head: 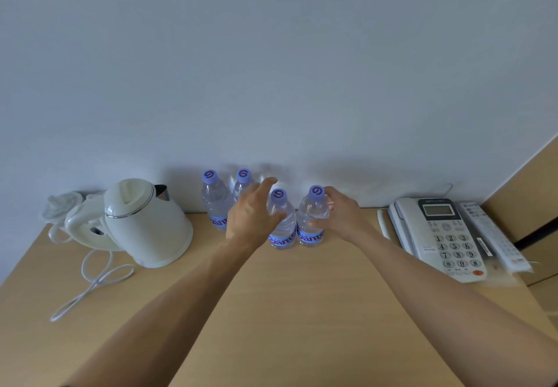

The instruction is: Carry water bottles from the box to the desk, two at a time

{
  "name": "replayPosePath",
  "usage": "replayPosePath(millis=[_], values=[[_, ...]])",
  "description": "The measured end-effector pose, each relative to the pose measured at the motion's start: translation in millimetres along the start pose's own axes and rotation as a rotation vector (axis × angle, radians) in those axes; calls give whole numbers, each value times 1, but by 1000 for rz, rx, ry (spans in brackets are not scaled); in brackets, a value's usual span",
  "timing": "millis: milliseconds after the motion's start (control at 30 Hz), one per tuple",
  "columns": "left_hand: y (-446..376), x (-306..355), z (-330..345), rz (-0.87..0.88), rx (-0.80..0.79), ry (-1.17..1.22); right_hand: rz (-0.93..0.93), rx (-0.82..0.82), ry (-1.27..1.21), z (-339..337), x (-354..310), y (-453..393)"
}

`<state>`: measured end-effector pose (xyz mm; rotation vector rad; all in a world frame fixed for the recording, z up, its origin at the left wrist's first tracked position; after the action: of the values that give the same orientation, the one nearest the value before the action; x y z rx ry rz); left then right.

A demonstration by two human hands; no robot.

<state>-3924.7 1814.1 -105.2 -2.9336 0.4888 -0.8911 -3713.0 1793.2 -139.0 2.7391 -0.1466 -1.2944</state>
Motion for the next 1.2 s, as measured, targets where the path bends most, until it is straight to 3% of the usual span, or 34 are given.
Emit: replayPosePath(millis=[200, 467, 900, 1200], values=[[-7, 20, -5, 94, -97, -361, -55, 62, 60, -4, -7, 2], [-24, 19, 2, 158, -50, -573, -67, 87, 46, -4, -6, 3], [-70, 18, -1, 111, -74, -631, -95, 90, -58, -2, -7, -12], [-68, 5, -11, 117, -41, -454, -122, 134, 50, -4, -14, -43]])
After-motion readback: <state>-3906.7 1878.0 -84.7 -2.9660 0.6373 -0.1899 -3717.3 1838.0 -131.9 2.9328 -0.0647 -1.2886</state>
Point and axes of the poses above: each hand's wrist, its own y-axis away from the middle knuckle, its own z-axis out of the palm, x = y × z, the point moved 4 cm from there along -y, towards the middle knuckle, and after that the axes turned 5 degrees about -x, right-handed, at the moved point
